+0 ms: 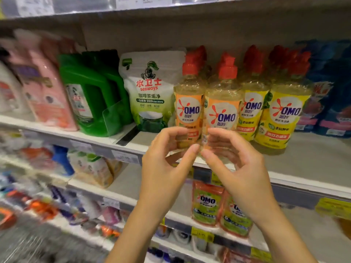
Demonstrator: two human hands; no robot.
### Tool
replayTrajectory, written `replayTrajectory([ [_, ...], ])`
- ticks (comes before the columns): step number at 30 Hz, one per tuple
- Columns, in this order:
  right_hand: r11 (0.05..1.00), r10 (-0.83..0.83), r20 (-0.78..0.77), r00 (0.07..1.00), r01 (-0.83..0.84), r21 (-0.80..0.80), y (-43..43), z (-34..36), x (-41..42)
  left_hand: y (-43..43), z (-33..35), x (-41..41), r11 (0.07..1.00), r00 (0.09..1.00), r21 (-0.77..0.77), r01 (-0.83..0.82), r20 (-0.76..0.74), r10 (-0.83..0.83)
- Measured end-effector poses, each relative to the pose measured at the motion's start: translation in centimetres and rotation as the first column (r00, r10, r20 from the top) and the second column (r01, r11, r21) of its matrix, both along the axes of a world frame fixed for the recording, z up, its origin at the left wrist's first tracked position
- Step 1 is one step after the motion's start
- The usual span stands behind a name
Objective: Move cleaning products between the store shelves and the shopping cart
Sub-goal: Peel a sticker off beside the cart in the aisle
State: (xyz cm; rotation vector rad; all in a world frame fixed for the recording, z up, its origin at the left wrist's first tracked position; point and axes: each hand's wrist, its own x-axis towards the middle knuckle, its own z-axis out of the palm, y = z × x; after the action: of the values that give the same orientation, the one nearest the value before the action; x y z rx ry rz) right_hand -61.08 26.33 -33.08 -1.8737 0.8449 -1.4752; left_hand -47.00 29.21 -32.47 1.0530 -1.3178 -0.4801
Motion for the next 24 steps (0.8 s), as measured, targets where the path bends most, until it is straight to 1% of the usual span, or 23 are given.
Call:
replayTrajectory([
  [3,0.994,0.108,-0.002,0.994,-0.108,0.012,0.8,0.1,2.0,2.1,0.0,1.8,0.995,0.995,0.005,-0.103,-0.003,0.103],
  [8,0.969,0.246,-0.053,0.968,-0.244,0.03,2.8,-0.4,6.8,6.3,-0.6,5.8,0.968,0.968,0.011,-0.25,-0.028,0.25],
  [11,0.938,0.345,-0.062,0.937,-0.343,0.049,4.8,-0.7,10.2,9.2,-1.3,8.9,0.95,0.949,0.039,-0.311,-0.046,0.313],
  [12,0.915,0.403,-0.071,0.912,-0.4,0.06,6.1,-0.9,13.0,11.3,-1.7,11.2,0.931,0.929,0.037,-0.363,-0.06,0.365],
  [14,0.892,0.451,-0.07,0.89,-0.447,0.065,7.6,-1.0,15.3,13.3,-1.9,13.2,0.911,0.907,0.046,-0.409,-0.089,0.411],
  [17,0.816,0.575,-0.065,0.816,-0.567,0.112,11.8,-1.7,22.4,19.3,-2.6,18.8,0.827,0.82,0.068,-0.558,-0.108,0.562],
  [20,0.706,0.707,-0.054,0.705,-0.698,0.124,16.7,-2.5,29.6,25.5,-3.6,24.5,0.716,0.703,0.084,-0.693,-0.14,0.697],
  [22,0.623,0.78,-0.037,0.624,-0.77,0.138,20.0,-3.4,34.3,29.7,-4.5,27.7,0.648,0.632,0.11,-0.754,-0.147,0.761],
  [24,0.568,0.821,-0.023,0.571,-0.811,0.137,23.0,-4.2,38.4,33.7,-5.3,30.7,0.584,0.568,0.133,-0.8,-0.144,0.81],
])
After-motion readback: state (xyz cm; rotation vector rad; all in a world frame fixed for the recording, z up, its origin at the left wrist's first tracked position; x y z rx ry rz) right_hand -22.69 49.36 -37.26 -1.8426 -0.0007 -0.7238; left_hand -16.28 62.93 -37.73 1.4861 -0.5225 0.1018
